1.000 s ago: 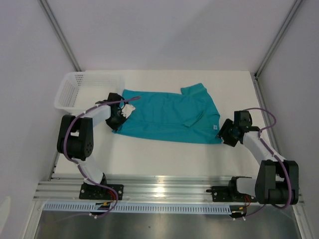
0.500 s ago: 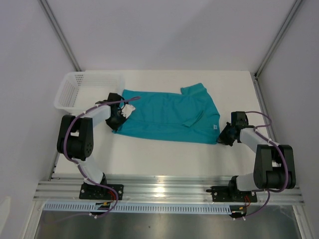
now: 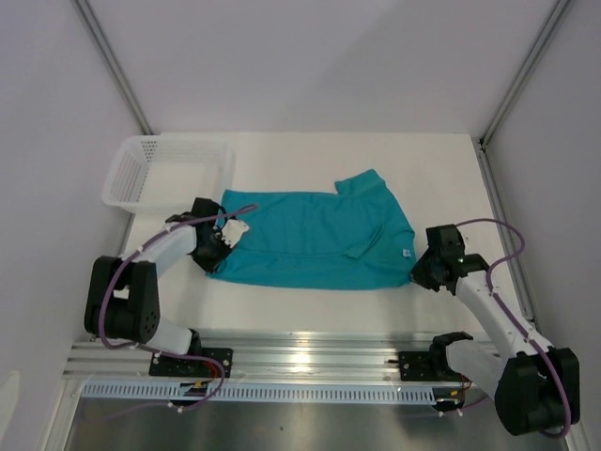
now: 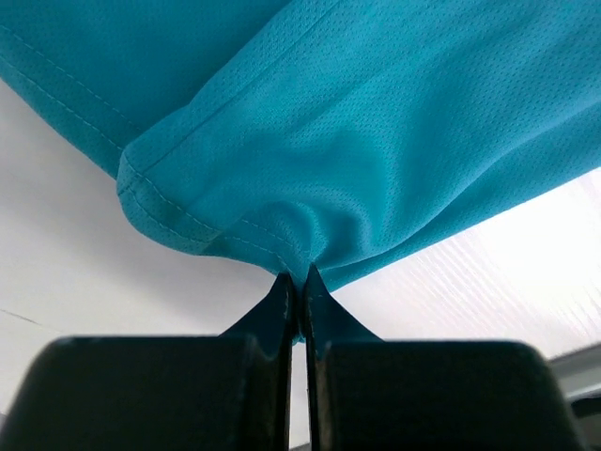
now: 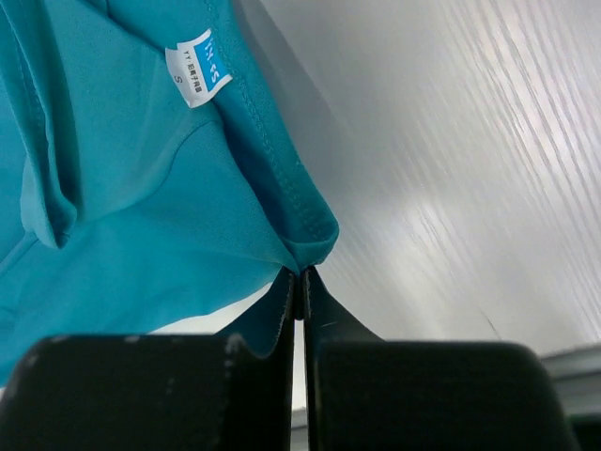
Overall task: Roll the t-shirts
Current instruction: Fold the tshirt
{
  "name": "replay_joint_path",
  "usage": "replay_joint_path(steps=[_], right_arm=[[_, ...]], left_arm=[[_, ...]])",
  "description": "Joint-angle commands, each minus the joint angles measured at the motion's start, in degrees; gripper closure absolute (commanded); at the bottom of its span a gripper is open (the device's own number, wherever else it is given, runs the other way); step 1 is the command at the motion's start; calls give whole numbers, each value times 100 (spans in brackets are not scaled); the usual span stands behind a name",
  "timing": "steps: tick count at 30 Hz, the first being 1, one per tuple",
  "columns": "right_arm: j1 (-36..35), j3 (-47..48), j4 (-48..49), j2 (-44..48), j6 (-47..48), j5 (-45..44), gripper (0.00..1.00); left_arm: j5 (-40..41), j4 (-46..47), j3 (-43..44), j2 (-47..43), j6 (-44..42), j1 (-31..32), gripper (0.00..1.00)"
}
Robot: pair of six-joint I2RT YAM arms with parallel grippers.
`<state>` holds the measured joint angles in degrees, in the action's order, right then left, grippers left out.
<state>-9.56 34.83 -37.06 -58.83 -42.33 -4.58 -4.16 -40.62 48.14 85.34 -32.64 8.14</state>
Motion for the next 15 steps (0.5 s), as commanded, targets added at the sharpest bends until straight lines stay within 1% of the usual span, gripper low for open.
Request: replay_joint_path(steps=[1, 2, 3, 5, 6, 9, 11, 12, 13, 14, 15], right_arm=[[-309, -55, -1022, 424, -793, -727, 100], [-449, -55, -1057, 538, -899, -790, 100], [-650, -20, -1310, 661, -1179, -860, 100], [-783, 41, -1496, 767, -1339, -922, 100], [-932, 42, -1724, 889, -1566, -1061, 100], [-1170, -20, -1936, 1284, -1761, -1116, 100], [-1215, 24, -2076, 1417, -2077, -1168, 100], [-1223, 50, -2103, 1479, -2113, -1246, 95], [-1232, 155, -2139, 1471, -2078, -1299, 82], [-1224, 225, -2278, 1445, -2069, -1352, 50], [-1223, 322, -2393, 1410, -2078, -1518, 42]], left_arm=[[-418, -139, -401, -483, -137, 3, 99], [-445, -139, -471, -535, -146, 12, 99], [-480, -122, -638, -579, -120, 12, 99], [-524, -121, -744, -703, -154, 12, 99], [-550, -95, -893, -755, -181, 12, 99], [-489, -51, -1061, -940, -207, 12, 99], [-524, -112, -1079, -1045, -199, 12, 95], [-515, -156, -1070, -1072, -181, 12, 79], [-498, -183, -1070, -1133, -172, 12, 74], [-480, -218, -1079, -1186, -155, 12, 67], [-428, -262, -1070, -1239, -155, 12, 58]])
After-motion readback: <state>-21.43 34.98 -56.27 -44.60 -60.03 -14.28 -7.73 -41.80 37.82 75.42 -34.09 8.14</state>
